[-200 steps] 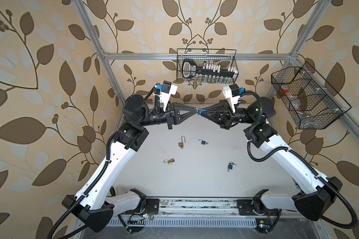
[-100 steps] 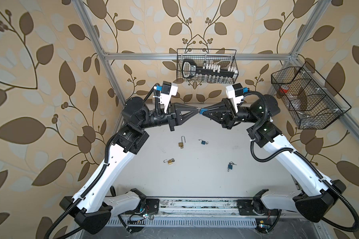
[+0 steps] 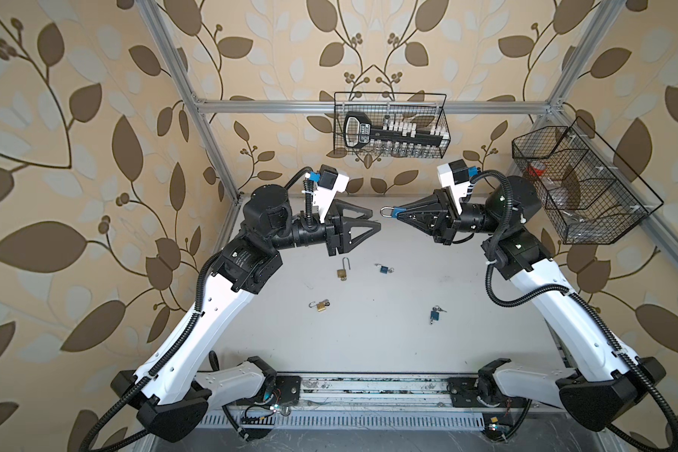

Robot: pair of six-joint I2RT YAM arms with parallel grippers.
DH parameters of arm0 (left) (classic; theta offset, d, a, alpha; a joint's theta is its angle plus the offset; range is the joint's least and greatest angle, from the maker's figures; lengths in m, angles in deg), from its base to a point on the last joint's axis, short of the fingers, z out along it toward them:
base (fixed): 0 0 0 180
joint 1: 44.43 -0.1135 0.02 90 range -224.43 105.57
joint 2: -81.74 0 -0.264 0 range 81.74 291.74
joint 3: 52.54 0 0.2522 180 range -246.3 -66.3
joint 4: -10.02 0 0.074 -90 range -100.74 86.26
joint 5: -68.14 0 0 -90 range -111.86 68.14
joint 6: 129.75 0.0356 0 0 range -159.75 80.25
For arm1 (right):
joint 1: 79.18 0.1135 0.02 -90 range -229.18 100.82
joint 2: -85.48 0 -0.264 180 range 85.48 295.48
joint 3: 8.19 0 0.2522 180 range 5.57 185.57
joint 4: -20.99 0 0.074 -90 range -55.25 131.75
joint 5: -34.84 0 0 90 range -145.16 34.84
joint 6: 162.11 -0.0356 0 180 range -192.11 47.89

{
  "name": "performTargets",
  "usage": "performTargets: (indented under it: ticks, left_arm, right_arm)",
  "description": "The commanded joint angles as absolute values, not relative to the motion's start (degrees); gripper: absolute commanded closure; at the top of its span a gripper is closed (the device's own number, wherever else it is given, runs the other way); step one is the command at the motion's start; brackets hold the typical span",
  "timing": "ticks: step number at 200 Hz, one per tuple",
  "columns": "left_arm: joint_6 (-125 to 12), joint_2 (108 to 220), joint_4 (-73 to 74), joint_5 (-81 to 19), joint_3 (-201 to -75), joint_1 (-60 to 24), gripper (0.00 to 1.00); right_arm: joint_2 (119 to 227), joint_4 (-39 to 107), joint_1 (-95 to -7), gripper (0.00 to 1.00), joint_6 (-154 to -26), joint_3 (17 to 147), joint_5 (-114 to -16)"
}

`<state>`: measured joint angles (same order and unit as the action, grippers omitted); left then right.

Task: Lock with the key

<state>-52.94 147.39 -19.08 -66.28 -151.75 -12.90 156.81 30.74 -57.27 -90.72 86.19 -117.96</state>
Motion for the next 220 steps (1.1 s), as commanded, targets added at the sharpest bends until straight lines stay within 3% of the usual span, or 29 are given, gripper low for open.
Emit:
performTargets:
  ticks: [1, 18, 44, 138, 220]
  left_arm:
    - [-47.30, 146.00, -23.20, -65.66, -155.45, -12.79, 0.42]
    - [-46.63, 146.75, -23.58, -68.23, -155.61, -12.75, 0.36]
    - [-47.11, 147.76, -22.64, -69.87, -155.18, -12.76, 0.34]
    - [-49.00, 149.50, -21.30, -71.20, -154.57, -12.69, 0.35]
    - [-48.98, 150.29, -21.63, -70.73, -154.46, -12.66, 0.40]
  right_arm:
    - [156.31, 41.82, -57.45, 1.00, -85.10, 90.24, -121.41]
    - [156.82, 43.26, -57.46, 1.00, -85.10, 90.99, -122.49]
    - [157.75, 44.37, -57.31, 1.00, -85.06, 92.09, -122.81]
    - [158.65, 51.83, -55.20, 1.00, -77.62, 94.32, -118.36]
    - [156.79, 49.48, -54.17, 1.00, -76.31, 93.30, -117.18]
